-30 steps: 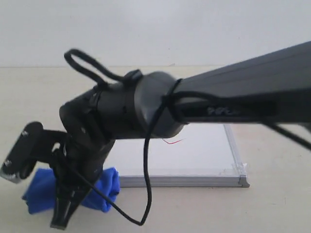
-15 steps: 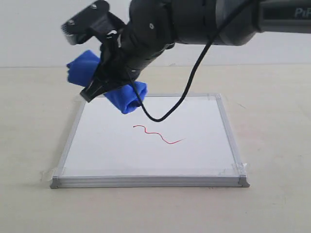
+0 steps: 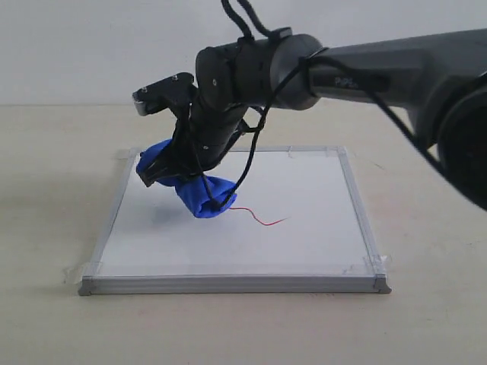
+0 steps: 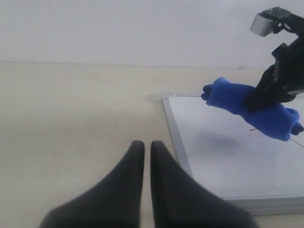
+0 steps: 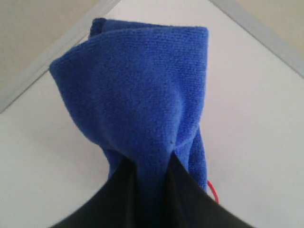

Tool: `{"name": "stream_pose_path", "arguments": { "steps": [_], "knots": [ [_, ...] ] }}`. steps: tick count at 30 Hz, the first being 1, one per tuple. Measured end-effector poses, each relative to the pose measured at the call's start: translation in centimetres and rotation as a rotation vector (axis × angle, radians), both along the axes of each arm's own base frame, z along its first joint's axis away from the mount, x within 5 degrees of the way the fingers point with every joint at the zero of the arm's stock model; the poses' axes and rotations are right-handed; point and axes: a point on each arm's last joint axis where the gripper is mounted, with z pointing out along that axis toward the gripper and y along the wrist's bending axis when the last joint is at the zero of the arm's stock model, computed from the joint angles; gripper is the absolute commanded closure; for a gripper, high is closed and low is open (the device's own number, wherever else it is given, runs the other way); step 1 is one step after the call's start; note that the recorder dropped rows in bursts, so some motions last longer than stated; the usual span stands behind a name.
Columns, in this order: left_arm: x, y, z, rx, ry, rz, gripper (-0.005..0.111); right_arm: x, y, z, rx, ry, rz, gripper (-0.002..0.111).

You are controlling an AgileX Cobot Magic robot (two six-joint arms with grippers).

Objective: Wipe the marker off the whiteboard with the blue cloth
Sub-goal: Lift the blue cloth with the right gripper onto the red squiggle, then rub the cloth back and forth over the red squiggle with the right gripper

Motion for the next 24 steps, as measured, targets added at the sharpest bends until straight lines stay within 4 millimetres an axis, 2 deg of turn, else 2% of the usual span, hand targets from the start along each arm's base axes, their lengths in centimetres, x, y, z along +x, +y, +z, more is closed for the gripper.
{"name": "stream_pose_path", "arguments": {
  "steps": [6,11,15,18,21,24],
  "knots": [
    [0.0,0.0,0.0,0.000,0.000,0.000,0.102,1.1,0.8,-3.9,-0.056,0.099,-0.008,0.108],
    [0.0,0.0,0.0,0.000,0.000,0.000,0.102,1.6,0.0,-4.0,-0.189,0.059,-0.059,0.108],
    [0.0,0.0,0.0,0.000,0.000,0.000,0.102,2.7,-3.1,-4.1,-0.346,0.054,-0.143,0.108],
    [0.0,0.0,0.0,0.000,0.000,0.000,0.102,3.3,-5.0,-4.1,-0.376,0.091,-0.197,0.108],
    [0.0,0.0,0.0,0.000,0.000,0.000,0.102,3.3,-4.9,-4.1,-0.330,0.126,-0.202,0.108],
    [0.0,0.0,0.0,0.000,0.000,0.000,0.102,2.4,-3.3,-4.2,-0.283,0.154,-0.101,0.108]
  ]
}}
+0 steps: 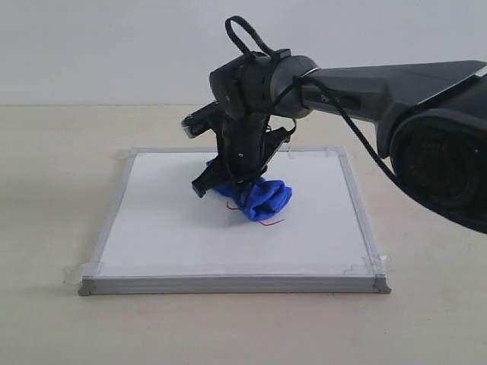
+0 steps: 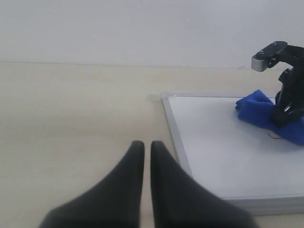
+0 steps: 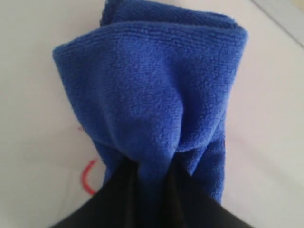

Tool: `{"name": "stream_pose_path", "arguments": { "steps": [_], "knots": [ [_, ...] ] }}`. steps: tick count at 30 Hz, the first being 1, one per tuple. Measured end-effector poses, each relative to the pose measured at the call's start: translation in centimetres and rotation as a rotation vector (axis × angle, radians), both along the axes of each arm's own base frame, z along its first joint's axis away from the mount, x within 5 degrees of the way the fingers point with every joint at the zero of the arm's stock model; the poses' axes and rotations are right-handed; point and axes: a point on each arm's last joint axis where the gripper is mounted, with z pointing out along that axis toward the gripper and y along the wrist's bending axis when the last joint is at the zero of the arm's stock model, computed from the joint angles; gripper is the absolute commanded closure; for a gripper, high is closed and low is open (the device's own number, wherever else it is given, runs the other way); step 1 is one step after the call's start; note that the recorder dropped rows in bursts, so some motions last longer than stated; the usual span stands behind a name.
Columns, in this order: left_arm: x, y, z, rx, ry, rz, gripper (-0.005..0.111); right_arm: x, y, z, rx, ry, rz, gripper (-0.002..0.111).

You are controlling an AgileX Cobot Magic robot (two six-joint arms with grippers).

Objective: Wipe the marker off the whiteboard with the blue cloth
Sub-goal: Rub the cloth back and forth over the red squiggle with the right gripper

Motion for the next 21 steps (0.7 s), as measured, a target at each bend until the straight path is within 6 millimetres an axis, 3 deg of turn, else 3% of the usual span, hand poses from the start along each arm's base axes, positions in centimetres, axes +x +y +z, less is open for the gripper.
{"name": "stream_pose_path", "arguments": {
  "steps": [5,8,12,18,21],
  "knots": [
    [0.0,0.0,0.0,0.000,0.000,0.000,0.102,-2.7,4.5,0.1,0.033,0.008,0.236,0.108],
    [0.0,0.0,0.0,0.000,0.000,0.000,0.102,-3.1,5.2,0.1,0.003,-0.021,0.270,0.108],
    [0.0,0.0,0.0,0.000,0.000,0.000,0.102,-1.9,3.3,0.1,-0.011,-0.021,0.104,0.108],
    [0.0,0.0,0.0,0.000,0.000,0.000,0.102,0.7,-2.4,0.1,-0.013,0.060,-0.096,0.108],
    [0.0,0.0,0.0,0.000,0.000,0.000,0.102,0.5,-2.2,0.1,0.017,0.090,-0.031,0.108]
  ]
}}
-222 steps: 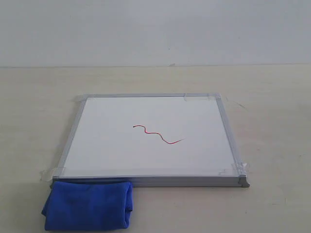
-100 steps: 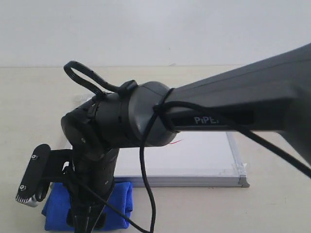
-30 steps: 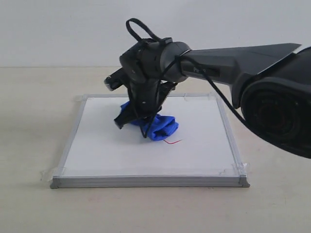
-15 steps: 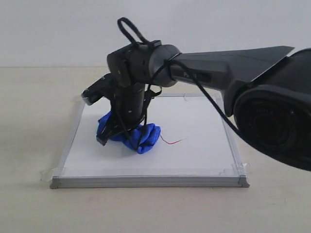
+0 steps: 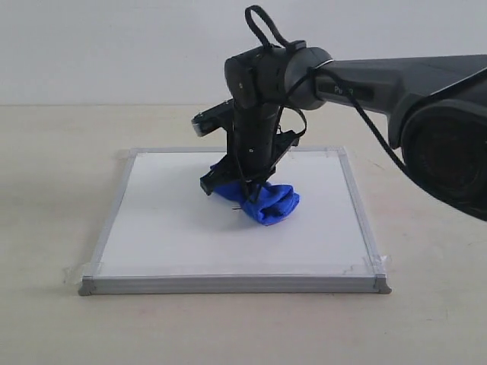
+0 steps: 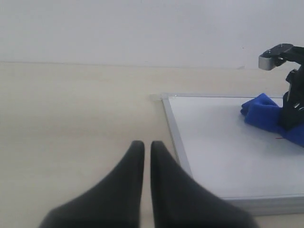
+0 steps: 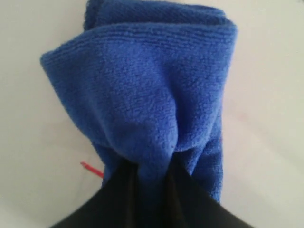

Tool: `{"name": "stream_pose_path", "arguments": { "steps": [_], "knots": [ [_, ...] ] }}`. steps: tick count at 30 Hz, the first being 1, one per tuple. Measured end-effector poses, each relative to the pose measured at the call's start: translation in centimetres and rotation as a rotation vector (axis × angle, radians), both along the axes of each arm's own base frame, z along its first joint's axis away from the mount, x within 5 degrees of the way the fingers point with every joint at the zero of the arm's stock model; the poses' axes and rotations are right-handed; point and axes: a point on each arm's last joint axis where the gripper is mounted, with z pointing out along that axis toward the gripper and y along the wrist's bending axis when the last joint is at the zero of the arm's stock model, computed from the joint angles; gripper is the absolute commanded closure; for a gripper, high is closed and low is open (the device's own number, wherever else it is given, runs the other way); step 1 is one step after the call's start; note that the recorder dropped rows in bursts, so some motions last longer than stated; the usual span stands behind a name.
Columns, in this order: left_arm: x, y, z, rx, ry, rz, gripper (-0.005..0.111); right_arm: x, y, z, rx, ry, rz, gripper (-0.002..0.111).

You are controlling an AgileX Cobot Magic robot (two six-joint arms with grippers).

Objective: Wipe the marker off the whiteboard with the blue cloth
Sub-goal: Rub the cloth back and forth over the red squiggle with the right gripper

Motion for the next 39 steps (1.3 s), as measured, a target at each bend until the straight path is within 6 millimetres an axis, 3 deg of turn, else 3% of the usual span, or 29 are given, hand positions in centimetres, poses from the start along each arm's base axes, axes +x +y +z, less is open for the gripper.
{"name": "stream_pose_path", "arguments": {
  "steps": [8,11,14,19,22,25,31,33,35,39],
  "knots": [
    [0.0,0.0,0.0,0.000,0.000,0.000,0.102,-3.6,4.7,0.1,-0.088,0.042,0.308,0.108],
    [0.0,0.0,0.0,0.000,0.000,0.000,0.102,-3.3,4.2,0.2,-0.152,0.016,0.274,0.108],
    [0.0,0.0,0.0,0.000,0.000,0.000,0.102,-2.2,2.2,0.2,-0.181,0.019,0.186,0.108],
    [0.0,0.0,0.0,0.000,0.000,0.000,0.102,0.4,-4.4,0.3,-0.150,0.068,-0.036,0.108],
    [0.0,0.0,0.0,0.000,0.000,0.000,0.102,0.5,-5.6,0.4,-0.094,0.106,-0.075,0.108],
    [0.0,0.0,0.0,0.000,0.000,0.000,0.102,-0.5,-4.1,0.4,-0.062,0.137,-0.005,0.108],
    [0.0,0.0,0.0,0.000,0.000,0.000,0.102,-5.3,3.3,0.5,-0.064,0.170,0.264,0.108],
    [0.0,0.0,0.0,0.000,0.000,0.000,0.102,-6.4,4.7,0.6,-0.078,0.168,0.328,0.108],
    [0.0,0.0,0.0,0.000,0.000,0.000,0.102,-6.4,4.8,0.6,-0.095,0.160,0.329,0.108],
    [0.0,0.0,0.0,0.000,0.000,0.000,0.102,-4.8,2.3,0.5,-0.081,0.169,0.215,0.108]
  ]
}}
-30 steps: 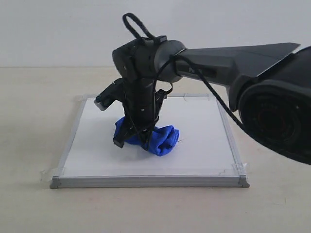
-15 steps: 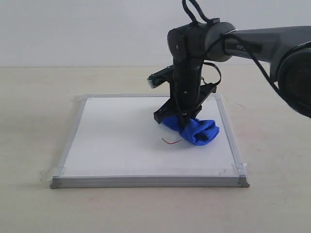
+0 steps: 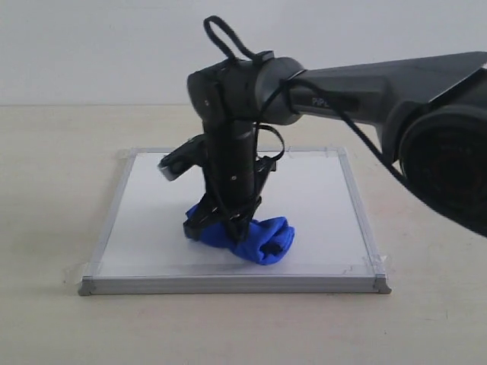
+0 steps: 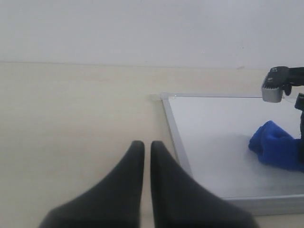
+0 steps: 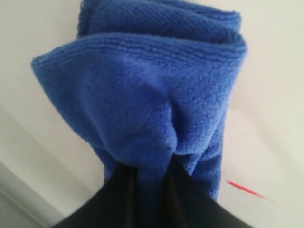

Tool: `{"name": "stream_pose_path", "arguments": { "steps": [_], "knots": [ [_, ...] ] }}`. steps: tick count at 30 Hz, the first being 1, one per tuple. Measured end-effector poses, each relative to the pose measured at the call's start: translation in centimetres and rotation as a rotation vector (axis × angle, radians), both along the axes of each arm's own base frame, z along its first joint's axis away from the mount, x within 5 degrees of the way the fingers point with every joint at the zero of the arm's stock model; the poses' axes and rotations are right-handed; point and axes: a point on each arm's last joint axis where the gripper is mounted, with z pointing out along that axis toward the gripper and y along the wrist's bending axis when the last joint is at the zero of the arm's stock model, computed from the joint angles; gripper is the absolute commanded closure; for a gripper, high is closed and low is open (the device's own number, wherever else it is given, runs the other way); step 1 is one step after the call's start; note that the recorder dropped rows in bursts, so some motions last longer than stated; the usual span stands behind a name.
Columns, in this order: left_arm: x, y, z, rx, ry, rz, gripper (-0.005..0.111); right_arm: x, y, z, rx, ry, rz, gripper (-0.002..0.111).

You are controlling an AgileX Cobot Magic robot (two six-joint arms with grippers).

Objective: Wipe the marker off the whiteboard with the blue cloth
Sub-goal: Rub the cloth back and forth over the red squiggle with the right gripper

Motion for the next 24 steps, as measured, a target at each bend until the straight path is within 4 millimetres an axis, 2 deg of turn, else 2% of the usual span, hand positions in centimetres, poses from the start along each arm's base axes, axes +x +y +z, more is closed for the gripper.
{"name": "stream_pose_path", "arguments": {
  "steps": [4,7,9,11,14,17,24],
  "knots": [
    [0.0,0.0,0.0,0.000,0.000,0.000,0.102,2.8,-5.5,-0.3,-0.005,0.011,-0.187,0.108],
    [0.0,0.0,0.0,0.000,0.000,0.000,0.102,3.8,-9.0,-0.3,-0.004,0.024,-0.303,0.108],
    [0.0,0.0,0.0,0.000,0.000,0.000,0.102,4.1,-10.4,-0.5,-0.008,0.031,-0.352,0.108],
    [0.0,0.0,0.0,0.000,0.000,0.000,0.102,4.1,-10.9,-0.5,0.006,0.040,-0.384,0.108],
    [0.0,0.0,0.0,0.000,0.000,0.000,0.102,3.9,-10.7,-0.6,0.038,0.058,-0.385,0.108],
    [0.0,0.0,0.0,0.000,0.000,0.000,0.102,3.6,-9.6,-0.5,0.066,0.067,-0.317,0.108],
    [0.0,0.0,0.0,0.000,0.000,0.000,0.102,0.4,-2.8,-0.4,0.072,0.074,-0.071,0.108]
  ]
}}
